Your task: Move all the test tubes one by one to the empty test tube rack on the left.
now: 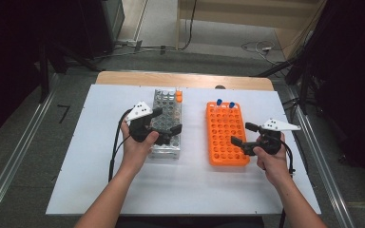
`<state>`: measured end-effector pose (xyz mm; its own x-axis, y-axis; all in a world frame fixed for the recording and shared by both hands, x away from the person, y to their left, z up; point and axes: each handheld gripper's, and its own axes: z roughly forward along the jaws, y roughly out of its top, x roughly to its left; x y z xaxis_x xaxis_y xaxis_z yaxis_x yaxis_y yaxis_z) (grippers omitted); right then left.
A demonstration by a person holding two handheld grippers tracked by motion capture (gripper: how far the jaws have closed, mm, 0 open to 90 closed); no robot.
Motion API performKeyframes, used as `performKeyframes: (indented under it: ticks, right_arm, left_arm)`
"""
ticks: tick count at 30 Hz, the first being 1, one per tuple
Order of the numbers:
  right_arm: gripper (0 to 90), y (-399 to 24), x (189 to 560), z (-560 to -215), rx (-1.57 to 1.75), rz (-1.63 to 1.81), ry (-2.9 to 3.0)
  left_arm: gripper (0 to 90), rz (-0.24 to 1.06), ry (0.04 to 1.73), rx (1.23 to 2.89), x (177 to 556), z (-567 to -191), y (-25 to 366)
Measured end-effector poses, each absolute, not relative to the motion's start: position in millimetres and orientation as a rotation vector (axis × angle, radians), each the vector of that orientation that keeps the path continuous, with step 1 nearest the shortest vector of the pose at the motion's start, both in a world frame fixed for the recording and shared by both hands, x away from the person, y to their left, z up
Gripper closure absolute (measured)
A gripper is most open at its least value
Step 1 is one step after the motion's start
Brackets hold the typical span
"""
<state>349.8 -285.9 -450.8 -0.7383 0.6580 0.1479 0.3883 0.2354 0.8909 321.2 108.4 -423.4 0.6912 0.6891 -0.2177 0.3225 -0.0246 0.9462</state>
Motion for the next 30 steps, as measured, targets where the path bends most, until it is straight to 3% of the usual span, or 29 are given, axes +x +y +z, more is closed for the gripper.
performKeyframes:
  ticks: [16, 23, 30]
  right_arm:
    - [45.9, -267.8, 403.5, -454.0, 1.068, 1.395, 2.233]
    - [56.8, -266.6, 424.5, -462.9, 1.103, 1.347, 2.271]
    - [61.2, -260.8, 435.6, -466.8, 1.093, 1.320, 2.302]
  left_arm:
    - [0.0, 0.323, 0.845, 1.646, 306.1, -438.0, 110.9]
    - [0.0, 0.312, 0.853, 1.648, 304.1, -441.3, 111.6]
    - [0.0, 0.300, 0.855, 1.652, 303.6, -443.0, 109.7]
